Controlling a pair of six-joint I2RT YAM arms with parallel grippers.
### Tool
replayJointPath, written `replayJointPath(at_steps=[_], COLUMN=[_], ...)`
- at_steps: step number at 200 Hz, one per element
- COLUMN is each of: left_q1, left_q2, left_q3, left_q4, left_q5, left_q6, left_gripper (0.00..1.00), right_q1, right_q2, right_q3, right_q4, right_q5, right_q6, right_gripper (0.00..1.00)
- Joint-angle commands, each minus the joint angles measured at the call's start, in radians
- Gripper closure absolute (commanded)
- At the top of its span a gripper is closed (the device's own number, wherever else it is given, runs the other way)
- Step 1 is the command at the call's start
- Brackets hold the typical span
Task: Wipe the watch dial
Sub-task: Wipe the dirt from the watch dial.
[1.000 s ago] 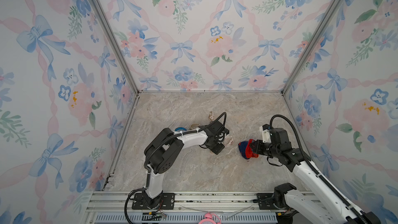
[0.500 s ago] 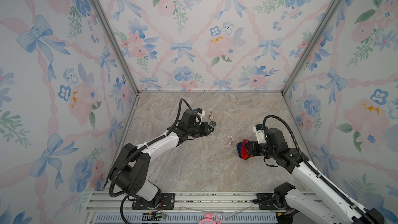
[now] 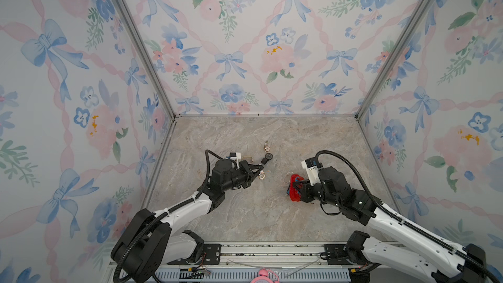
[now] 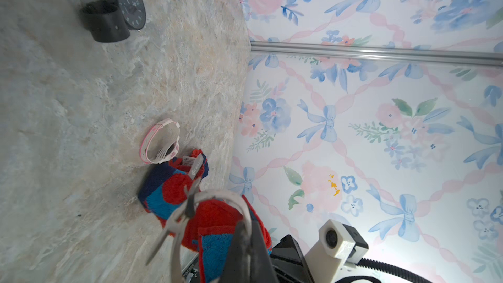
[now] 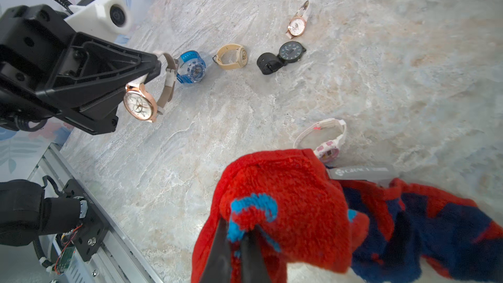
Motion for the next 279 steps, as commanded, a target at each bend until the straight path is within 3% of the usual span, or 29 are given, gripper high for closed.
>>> replayJointPath(at_steps=[1,88,185,231,279], left_q1=[-0.035,-0.076,-0.095,-0.096,-0.096], left_q2=[-0.040,-0.005,-0.016,-0.021,-0.011], left_q3=[-0.056,-0.062,-0.058,-0.069,-0.069], left_q4=[0.111,0.182,0.195,0.250,0.264], left_q5=[-0.110,-0.125,-0.126,-0.118,-0.114], left_q6=[-0.177,-0.146,-0.156,-0.188,-0.190], left_gripper=[1.00,1.00,1.00,1.00,1.00], right_q1=[0.072,0.199,0.203,0.135,0.074], right_q2=[0.053,0.269,0.405,0.383,0.262], right_q3=[0.042,0.223,0.299,0.205,0.115], right_q4=[0.112,0.187,0.171,0.196,0.153], right_q5=[0.092,0.110,0.105,0.090,0.086], right_q6=[0.012,-0.050,-0.041,0.016,0.033], right_gripper=[1.00,1.00,1.00,1.00,1.00])
